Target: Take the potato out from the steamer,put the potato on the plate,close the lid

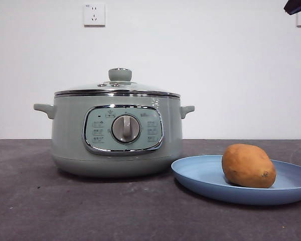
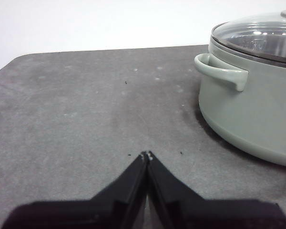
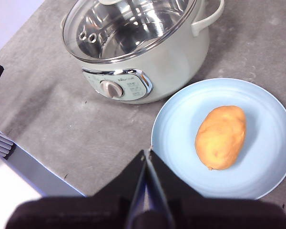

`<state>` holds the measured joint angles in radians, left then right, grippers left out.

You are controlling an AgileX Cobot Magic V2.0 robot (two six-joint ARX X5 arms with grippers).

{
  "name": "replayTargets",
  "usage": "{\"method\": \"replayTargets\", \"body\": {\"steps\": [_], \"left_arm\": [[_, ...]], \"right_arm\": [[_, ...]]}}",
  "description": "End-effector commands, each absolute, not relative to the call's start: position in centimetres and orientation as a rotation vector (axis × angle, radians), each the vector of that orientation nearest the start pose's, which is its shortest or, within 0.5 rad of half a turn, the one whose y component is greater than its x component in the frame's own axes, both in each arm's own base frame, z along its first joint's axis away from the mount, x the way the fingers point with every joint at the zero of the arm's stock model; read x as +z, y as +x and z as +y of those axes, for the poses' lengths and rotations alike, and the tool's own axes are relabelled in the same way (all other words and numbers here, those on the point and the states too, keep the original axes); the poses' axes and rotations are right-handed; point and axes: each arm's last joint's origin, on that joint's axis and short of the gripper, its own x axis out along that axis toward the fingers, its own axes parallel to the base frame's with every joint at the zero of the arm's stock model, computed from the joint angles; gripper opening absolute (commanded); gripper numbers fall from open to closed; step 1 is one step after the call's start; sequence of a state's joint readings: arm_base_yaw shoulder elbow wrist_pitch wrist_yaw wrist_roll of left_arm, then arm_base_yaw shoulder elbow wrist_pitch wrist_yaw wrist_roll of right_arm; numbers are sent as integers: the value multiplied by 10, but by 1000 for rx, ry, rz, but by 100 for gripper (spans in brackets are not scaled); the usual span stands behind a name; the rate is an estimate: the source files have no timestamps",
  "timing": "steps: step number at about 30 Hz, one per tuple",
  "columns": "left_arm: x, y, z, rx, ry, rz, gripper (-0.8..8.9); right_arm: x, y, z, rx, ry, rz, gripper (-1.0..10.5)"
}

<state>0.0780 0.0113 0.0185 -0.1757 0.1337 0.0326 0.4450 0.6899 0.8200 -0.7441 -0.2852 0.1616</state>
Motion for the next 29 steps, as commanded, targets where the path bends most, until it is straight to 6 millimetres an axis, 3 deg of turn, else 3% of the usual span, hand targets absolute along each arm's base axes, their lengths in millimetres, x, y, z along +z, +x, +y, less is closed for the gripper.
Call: {"method": "replayTargets", "body": {"steps": [1,7,12,21,29], "left_arm": [[147,96,4,-53,7,179,-3],[147,96,4,-53,7,179,-3],[147,96,4,-54,7,179,-3],[147,96,4,-54,7,179,-3],[147,96,4,-53,7,179,-3]], "right_arm": [[309,113,63,652,101,674,1],[310,113,60,611,-10,610,1],[306,111,42,492,11,391,1],[237,103,14,282,59,66,1],[190,99,7,142,60,29,1]]}}
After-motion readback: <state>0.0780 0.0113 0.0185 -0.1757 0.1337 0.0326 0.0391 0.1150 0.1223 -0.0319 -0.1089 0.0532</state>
